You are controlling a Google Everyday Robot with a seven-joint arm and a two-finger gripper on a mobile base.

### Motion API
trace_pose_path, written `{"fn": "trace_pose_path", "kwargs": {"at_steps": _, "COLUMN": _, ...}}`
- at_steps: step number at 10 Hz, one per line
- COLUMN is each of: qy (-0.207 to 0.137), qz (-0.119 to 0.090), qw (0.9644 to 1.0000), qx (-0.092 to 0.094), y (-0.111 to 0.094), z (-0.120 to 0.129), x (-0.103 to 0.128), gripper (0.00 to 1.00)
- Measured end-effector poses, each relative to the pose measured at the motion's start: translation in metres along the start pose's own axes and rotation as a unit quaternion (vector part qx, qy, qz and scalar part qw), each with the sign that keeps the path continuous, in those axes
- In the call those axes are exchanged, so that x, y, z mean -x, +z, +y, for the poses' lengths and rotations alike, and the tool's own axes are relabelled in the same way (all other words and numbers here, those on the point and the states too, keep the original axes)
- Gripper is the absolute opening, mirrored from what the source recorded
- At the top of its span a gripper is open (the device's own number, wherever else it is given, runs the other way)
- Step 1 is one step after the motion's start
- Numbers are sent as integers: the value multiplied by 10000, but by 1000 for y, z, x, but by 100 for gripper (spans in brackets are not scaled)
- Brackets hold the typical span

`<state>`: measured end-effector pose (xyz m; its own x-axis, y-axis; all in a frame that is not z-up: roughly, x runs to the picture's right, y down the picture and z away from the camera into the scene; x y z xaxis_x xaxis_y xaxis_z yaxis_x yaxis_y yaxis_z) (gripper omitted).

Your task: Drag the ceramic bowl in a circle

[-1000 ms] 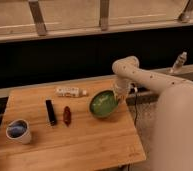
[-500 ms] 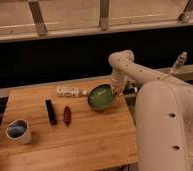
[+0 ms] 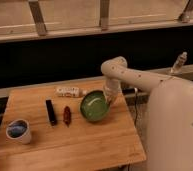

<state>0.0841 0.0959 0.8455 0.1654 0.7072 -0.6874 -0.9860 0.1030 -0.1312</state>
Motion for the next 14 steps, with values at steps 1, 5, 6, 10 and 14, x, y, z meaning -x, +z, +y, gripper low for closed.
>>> {"fn": "trace_pose_path", "kwargs": {"at_steps": 1, "qy": -110, "qz": 0, "qw": 9999, "qx": 0, "y": -2, "z": 12, "x": -26, "gripper": 0}}
{"fn": "trace_pose_path", "kwargs": {"at_steps": 5, "qy": 7, "qz": -24, "qw": 9998, "qx": -207, "y": -3, "z": 20, "x": -92, "gripper": 0}}
{"fn": "trace_pose_path", "kwargs": {"at_steps": 6, "qy": 113, "qz": -61, "qw": 9994, "qx": -326, "y": -5, "z": 18, "x": -97, "gripper": 0}}
{"fn": "trace_pose_path", "kwargs": {"at_steps": 10, "qy": 591, "qz": -64, "qw": 9953, "qx": -765, "y": -6, "z": -20, "x": -74, "gripper": 0}}
{"fn": "trace_pose_path", "kwargs": {"at_steps": 14, "qy": 849, "qz": -20, "qw": 9923, "qx": -904, "y": -6, "z": -68, "x": 2, "gripper": 0}}
